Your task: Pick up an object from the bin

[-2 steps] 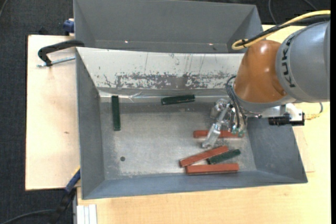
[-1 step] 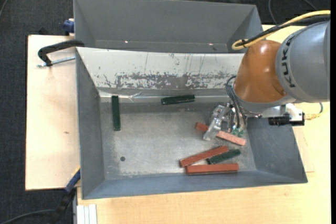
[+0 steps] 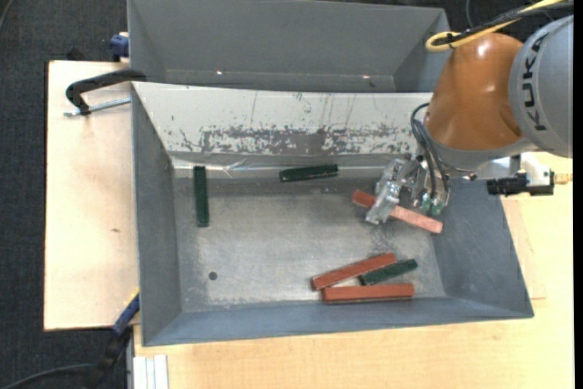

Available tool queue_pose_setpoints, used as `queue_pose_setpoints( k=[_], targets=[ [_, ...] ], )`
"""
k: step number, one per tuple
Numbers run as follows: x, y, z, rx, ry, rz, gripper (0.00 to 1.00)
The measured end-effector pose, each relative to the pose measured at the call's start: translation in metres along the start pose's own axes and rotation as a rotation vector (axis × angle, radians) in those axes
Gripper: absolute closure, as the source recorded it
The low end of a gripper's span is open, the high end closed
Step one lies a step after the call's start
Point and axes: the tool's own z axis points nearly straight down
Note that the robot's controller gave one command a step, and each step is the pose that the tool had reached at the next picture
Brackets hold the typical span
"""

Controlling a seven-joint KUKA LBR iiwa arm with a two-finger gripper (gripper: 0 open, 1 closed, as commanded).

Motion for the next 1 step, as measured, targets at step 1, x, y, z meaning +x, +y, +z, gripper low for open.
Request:
queue_pose_setpoints(
  k=[1],
  targets=[
    [-0.0012, 0.001, -0.0064, 0.001, 0.005, -0.001, 1.0]
  ],
)
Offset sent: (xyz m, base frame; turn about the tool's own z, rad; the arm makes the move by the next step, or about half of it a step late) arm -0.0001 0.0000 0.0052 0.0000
